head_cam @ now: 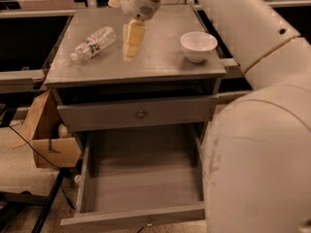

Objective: Place water bottle into middle drawer

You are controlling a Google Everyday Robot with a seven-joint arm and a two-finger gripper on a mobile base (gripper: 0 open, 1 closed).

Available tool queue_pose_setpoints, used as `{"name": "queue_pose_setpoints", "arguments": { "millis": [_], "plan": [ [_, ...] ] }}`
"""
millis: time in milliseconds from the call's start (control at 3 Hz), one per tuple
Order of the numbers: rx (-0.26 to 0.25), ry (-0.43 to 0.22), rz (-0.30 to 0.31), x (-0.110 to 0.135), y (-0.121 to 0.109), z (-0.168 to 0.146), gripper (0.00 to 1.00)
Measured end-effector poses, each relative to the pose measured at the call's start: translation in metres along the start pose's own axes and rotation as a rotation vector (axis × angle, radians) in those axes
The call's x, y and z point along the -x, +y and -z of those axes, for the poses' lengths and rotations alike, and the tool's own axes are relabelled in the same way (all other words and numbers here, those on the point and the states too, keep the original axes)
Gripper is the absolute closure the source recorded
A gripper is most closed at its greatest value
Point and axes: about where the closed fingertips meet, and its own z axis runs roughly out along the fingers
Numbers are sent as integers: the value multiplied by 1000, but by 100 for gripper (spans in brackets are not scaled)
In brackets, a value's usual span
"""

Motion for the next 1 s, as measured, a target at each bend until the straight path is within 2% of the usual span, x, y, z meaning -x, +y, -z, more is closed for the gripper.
{"name": "queue_pose_setpoints", "arguments": {
  "millis": [333,667,1000],
  "plan": [
    [2,-37,30,4,-30,-33,0],
    [2,-37,30,4,-30,-33,0],
    [-25,-51,-15,1,-34,-38,0]
  ]
}}
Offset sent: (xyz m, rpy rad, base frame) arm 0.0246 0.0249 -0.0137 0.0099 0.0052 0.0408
